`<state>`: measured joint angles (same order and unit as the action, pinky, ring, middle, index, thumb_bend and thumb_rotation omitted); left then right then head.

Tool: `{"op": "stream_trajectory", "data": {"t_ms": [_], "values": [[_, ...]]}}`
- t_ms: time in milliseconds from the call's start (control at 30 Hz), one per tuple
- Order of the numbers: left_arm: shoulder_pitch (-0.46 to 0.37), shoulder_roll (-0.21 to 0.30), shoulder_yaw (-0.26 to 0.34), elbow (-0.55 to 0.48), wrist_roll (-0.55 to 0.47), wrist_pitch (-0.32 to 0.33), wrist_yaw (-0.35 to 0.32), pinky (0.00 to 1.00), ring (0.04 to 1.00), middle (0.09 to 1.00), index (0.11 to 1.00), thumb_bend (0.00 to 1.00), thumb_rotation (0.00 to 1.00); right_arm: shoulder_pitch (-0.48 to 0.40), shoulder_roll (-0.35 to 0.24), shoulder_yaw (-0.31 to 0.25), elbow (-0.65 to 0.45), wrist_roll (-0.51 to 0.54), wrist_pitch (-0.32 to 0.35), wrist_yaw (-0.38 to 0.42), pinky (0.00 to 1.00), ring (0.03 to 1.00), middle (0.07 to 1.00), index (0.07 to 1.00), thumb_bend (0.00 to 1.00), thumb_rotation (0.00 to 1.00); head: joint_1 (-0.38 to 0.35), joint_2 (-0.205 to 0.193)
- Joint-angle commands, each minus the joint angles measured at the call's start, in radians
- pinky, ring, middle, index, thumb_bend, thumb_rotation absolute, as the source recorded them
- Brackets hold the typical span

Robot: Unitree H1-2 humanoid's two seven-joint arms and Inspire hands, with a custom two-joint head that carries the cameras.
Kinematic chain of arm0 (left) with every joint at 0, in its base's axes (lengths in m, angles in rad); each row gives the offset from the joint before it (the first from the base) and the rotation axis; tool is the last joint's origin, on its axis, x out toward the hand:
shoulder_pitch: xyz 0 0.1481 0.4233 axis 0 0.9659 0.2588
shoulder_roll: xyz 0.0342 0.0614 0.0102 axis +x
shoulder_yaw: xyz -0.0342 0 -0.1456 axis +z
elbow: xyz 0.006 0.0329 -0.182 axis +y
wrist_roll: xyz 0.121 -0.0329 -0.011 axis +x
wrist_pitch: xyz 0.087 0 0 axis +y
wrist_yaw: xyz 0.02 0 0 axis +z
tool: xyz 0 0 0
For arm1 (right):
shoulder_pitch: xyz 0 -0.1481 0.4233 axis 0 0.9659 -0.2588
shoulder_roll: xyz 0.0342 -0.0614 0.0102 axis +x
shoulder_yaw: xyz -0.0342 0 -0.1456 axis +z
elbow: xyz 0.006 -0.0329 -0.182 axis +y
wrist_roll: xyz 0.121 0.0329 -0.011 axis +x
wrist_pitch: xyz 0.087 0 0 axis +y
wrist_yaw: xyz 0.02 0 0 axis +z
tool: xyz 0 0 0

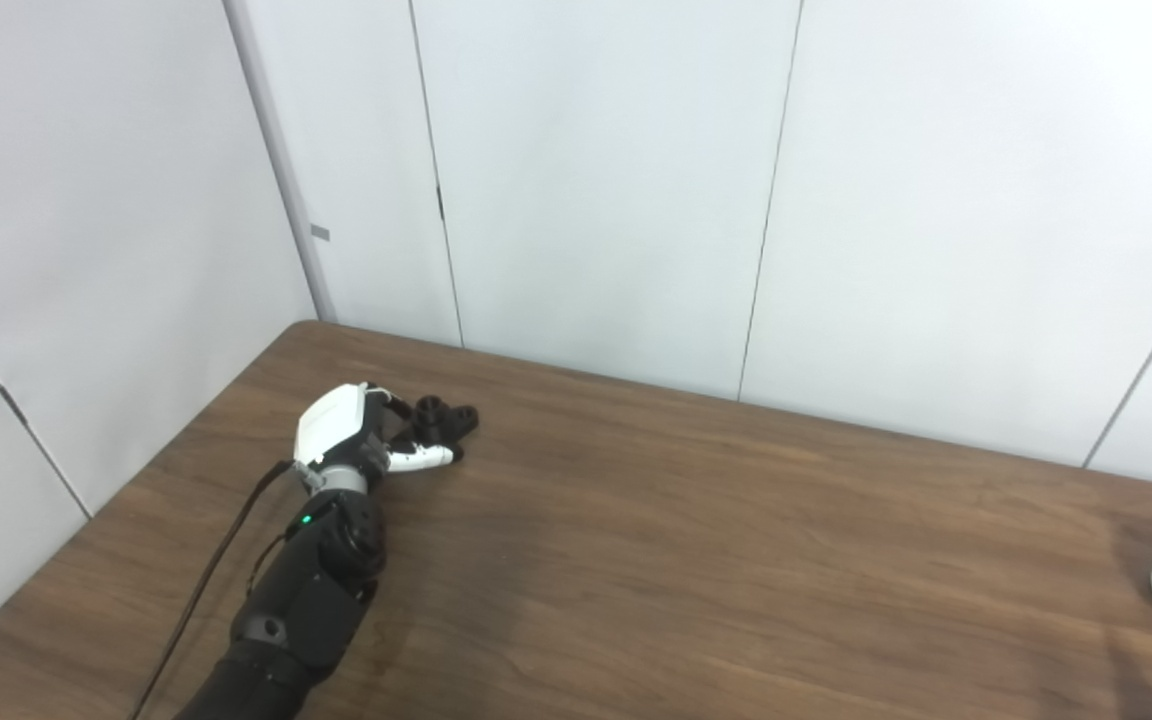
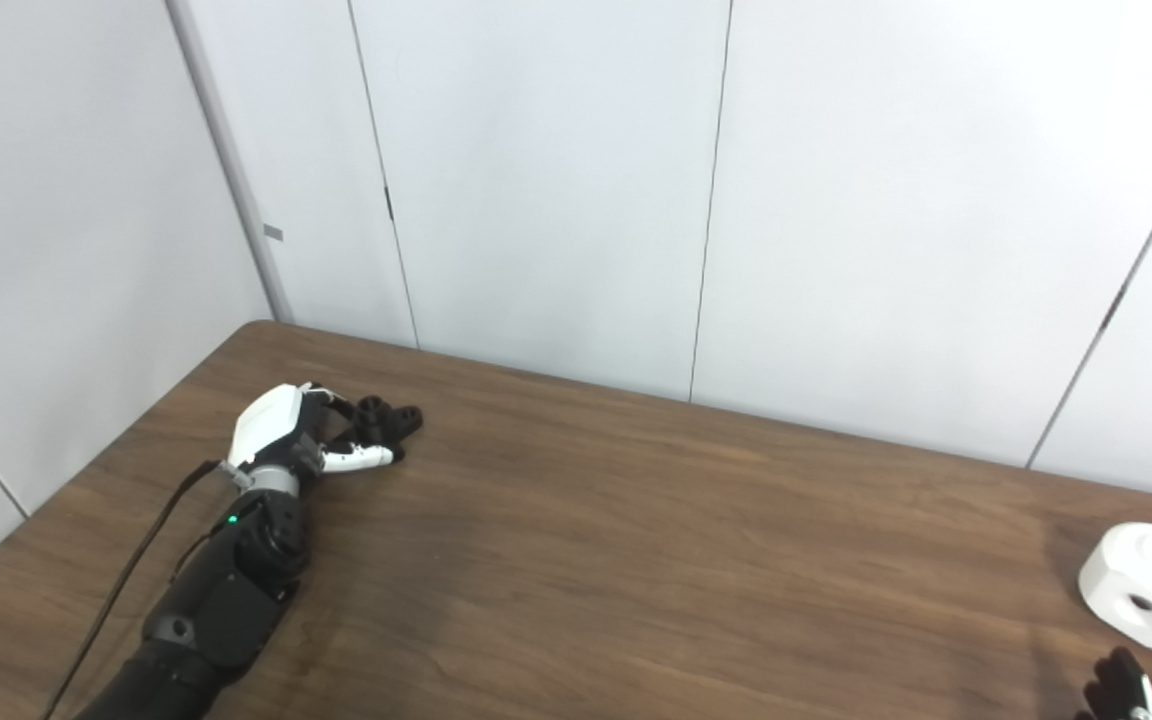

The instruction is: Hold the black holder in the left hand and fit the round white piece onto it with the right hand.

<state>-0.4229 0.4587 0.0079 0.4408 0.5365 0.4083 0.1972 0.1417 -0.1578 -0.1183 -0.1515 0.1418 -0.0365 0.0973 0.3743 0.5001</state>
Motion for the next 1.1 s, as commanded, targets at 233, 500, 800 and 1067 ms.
{"op": "stream_trajectory", "data": {"t_ms": [233,500,800,1067], "values": [[-0.050,0.012,0.017,0.041,-0.032,-0.072,0.074,1.00,0.949,0.807,0.484,0.52,0.04,0.022,0.007,0.006,-0.003,0.008,0.019,0.002,1.00,1.000,1.000,1.000,0.66,1.00,-0.004,-0.001],[-0.066,0.017,-0.005,0.066,-0.029,-0.078,0.067,1.00,0.936,0.805,0.484,0.52,0.04,0.022,0.006,0.004,-0.006,0.007,0.022,0.002,1.00,1.000,1.000,1.000,0.68,1.00,-0.006,0.000],[-0.065,0.029,-0.053,0.045,-0.007,-0.073,0.053,1.00,0.936,0.821,0.486,0.52,0.04,0.025,0.010,0.007,-0.008,-0.002,0.013,-0.005,1.00,1.000,1.000,1.000,0.66,1.00,-0.019,0.003],[-0.026,0.029,-0.079,-0.026,0.003,-0.072,0.049,1.00,0.955,0.834,0.486,0.52,0.05,0.022,0.019,0.011,-0.010,0.000,0.024,-0.014,1.00,1.000,1.000,1.000,0.64,1.00,-0.036,0.005]]}}
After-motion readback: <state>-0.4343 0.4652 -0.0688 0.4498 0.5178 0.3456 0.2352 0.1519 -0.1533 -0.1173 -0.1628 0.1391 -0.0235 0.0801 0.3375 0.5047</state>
